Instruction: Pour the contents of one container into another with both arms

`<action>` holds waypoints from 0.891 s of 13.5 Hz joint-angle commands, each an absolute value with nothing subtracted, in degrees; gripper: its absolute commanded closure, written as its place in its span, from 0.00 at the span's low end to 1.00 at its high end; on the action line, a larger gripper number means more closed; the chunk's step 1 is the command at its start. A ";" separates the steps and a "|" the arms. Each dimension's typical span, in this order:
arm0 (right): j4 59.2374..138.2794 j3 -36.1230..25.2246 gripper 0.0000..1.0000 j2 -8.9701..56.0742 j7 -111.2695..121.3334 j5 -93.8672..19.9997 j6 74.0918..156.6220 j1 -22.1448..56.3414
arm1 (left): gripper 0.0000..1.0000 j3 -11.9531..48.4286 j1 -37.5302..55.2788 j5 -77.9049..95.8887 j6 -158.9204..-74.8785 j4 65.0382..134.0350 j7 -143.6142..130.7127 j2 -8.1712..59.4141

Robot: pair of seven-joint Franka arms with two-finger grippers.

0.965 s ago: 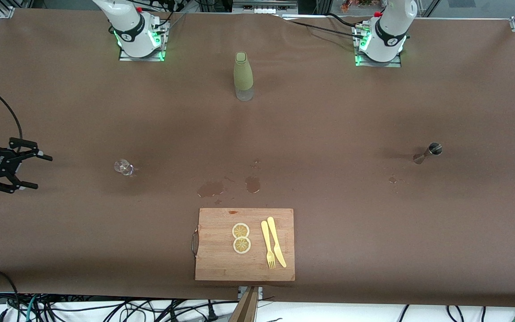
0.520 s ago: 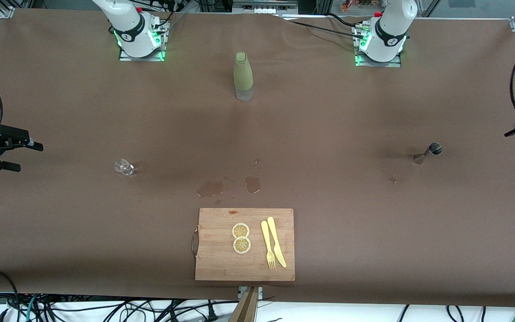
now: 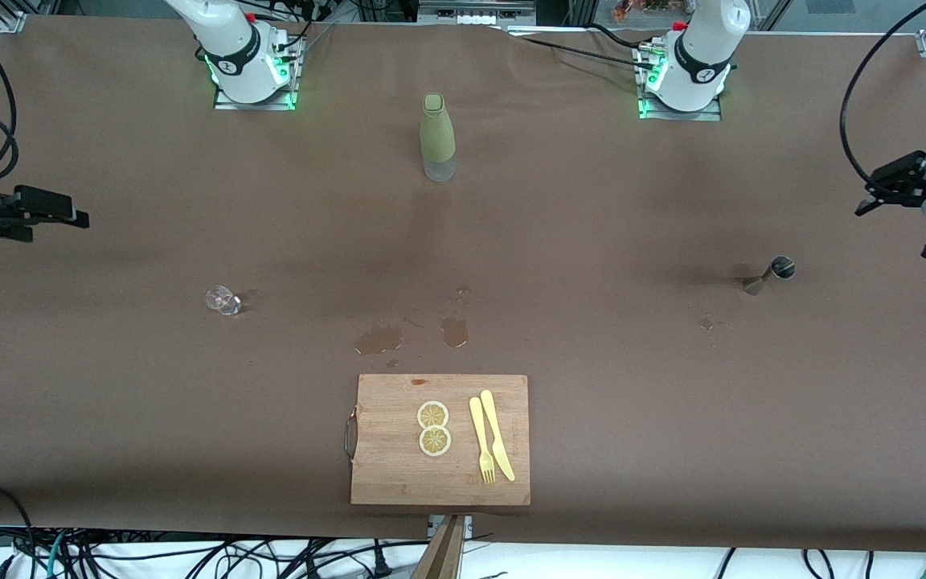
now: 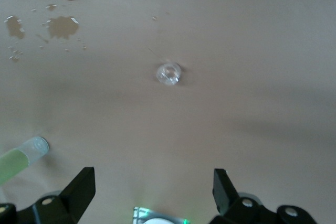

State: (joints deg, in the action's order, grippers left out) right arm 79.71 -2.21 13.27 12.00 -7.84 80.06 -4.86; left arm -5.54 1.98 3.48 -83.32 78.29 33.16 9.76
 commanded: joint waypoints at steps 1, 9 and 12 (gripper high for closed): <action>80.16 -2.37 0.00 10.90 7.38 -4.33 77.00 -3.87 | 0.00 -4.22 2.46 1.41 -81.22 80.24 23.06 7.74; 81.65 -2.29 0.00 6.78 8.09 0.79 80.41 -2.02 | 0.00 -3.96 2.72 2.11 -79.01 79.81 17.14 7.82; 81.91 -3.51 0.00 5.10 8.44 1.49 82.34 -1.93 | 0.00 -3.87 2.72 1.41 -79.19 79.80 16.53 7.82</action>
State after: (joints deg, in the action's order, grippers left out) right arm 80.08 -2.40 7.94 8.83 0.06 80.91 -2.49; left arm -4.11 2.28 3.47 -79.35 78.38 18.05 9.46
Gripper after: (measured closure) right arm 0.000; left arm 0.000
